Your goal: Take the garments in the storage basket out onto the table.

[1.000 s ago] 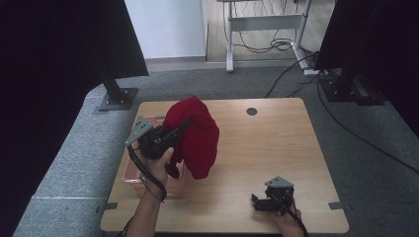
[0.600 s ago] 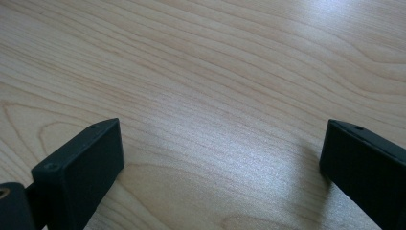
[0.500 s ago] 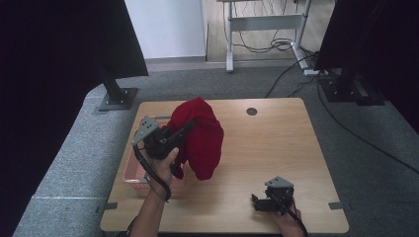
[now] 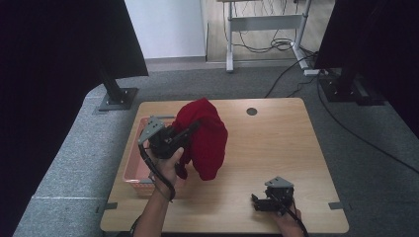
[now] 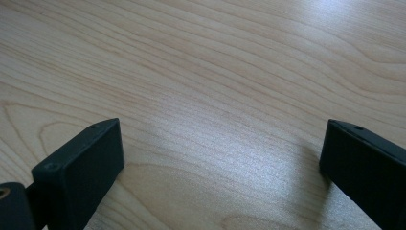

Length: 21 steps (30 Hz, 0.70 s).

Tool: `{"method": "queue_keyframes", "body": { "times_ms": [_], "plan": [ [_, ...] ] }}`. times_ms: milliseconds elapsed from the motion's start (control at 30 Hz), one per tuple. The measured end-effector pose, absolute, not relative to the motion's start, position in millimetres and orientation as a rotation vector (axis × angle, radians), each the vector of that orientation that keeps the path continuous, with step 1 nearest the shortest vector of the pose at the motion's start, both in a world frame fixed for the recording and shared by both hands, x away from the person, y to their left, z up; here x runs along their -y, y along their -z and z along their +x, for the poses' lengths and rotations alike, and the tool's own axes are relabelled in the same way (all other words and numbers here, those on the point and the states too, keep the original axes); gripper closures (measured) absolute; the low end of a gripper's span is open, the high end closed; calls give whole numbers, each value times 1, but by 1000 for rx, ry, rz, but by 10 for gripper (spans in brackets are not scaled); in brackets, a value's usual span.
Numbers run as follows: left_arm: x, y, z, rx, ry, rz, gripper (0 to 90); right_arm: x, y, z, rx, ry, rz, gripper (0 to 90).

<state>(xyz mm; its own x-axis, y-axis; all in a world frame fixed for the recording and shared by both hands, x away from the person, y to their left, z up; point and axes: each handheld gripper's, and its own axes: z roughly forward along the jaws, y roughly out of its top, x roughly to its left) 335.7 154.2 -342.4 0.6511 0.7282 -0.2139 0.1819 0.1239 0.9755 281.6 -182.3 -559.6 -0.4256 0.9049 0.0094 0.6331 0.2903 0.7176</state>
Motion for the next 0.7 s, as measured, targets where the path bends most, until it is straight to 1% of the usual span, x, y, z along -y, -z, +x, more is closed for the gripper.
{"method": "queue_keyframes", "body": {
  "times_ms": [700],
  "plan": [
    [-136, 350, 345, -824, -434, 1448, 717, 182, 560, 281, -2166, -923, 1381, 11]
  ]
}}
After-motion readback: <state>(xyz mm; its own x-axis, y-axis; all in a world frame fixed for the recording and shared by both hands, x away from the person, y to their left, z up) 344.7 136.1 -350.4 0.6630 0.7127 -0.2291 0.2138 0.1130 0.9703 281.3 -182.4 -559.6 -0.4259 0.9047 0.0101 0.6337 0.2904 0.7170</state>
